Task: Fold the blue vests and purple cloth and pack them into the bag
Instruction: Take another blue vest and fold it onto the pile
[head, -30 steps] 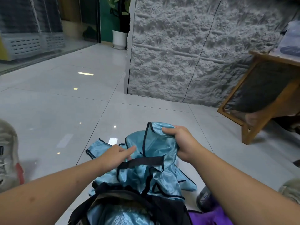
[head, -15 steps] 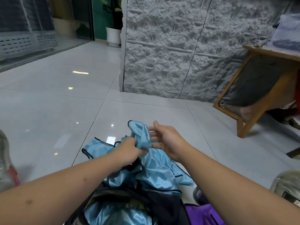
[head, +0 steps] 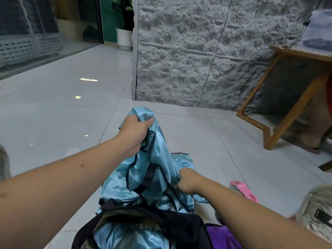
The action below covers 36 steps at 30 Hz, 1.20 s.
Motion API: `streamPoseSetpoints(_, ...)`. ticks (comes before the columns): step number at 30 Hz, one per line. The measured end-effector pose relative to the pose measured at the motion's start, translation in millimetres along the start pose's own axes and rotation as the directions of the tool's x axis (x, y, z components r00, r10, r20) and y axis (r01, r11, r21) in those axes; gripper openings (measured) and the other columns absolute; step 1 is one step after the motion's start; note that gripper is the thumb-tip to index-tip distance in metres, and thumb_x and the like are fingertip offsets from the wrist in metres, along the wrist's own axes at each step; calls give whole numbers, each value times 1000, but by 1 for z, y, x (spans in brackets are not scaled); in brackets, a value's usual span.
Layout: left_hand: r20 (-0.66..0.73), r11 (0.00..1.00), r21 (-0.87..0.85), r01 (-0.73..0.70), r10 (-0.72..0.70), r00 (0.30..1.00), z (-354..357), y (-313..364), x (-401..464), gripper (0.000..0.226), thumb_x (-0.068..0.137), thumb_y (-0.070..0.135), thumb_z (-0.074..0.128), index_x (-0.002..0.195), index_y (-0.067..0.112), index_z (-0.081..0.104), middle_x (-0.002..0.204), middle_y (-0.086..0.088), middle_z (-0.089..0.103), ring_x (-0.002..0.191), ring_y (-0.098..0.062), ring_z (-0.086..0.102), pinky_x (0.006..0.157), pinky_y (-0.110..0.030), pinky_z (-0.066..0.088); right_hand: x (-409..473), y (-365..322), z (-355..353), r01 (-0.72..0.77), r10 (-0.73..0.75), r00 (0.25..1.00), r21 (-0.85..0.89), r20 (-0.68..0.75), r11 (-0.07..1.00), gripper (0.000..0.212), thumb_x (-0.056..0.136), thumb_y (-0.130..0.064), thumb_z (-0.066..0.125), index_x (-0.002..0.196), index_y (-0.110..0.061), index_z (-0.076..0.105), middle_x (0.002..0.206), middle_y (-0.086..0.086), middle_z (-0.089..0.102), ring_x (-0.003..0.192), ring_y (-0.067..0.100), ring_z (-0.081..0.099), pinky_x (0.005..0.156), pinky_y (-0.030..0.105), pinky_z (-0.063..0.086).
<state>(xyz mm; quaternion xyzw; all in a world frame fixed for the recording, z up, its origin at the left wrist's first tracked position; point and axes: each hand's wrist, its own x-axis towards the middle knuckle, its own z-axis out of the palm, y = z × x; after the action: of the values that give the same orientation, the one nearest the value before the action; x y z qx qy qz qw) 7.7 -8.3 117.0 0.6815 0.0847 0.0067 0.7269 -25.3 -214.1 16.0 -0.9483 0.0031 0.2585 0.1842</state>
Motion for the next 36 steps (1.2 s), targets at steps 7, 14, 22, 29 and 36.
streamPoseSetpoints(7,-38,908,405,107,-100,994,-6,-15,-1,66,99,56,58,135,0,52,109,-4,58,106,-29,61,82,-36,47,-7,-24,-48,68,12,990,536,-143,842,17,74,-5,57,86,1,68,85,23,67,75,29,62,69,39,48)
streamPoseSetpoints(14,-96,574,818,45,60,994,6,-22,-15,61,94,69,53,80,9,59,81,-6,64,73,-24,60,64,-34,48,-32,-64,-98,219,17,966,852,-258,475,27,91,7,55,113,18,65,99,28,72,84,36,70,84,50,61)
streamPoseSetpoints(22,215,756,453,-472,421,881,11,1,-43,70,81,82,49,54,17,44,44,11,44,46,-8,42,52,-28,38,-49,-96,-130,266,37,960,942,-279,203,20,96,8,50,106,11,66,95,27,68,83,36,68,81,50,61)
streamPoseSetpoints(29,216,926,279,-254,197,956,12,4,-40,15,87,23,83,90,9,77,85,-13,79,80,-29,77,81,-47,63,-52,-95,-131,327,-75,944,942,-321,76,24,100,-7,63,123,-2,62,103,18,71,85,28,70,88,45,60)
streamPoseSetpoints(36,290,996,24,-91,80,954,-5,37,-34,20,99,10,67,108,-6,70,105,-22,77,99,-37,75,87,-43,62,-47,-69,-110,212,-221,969,844,-114,493,37,99,-43,67,114,-11,76,95,2,79,82,17,72,87,40,55)
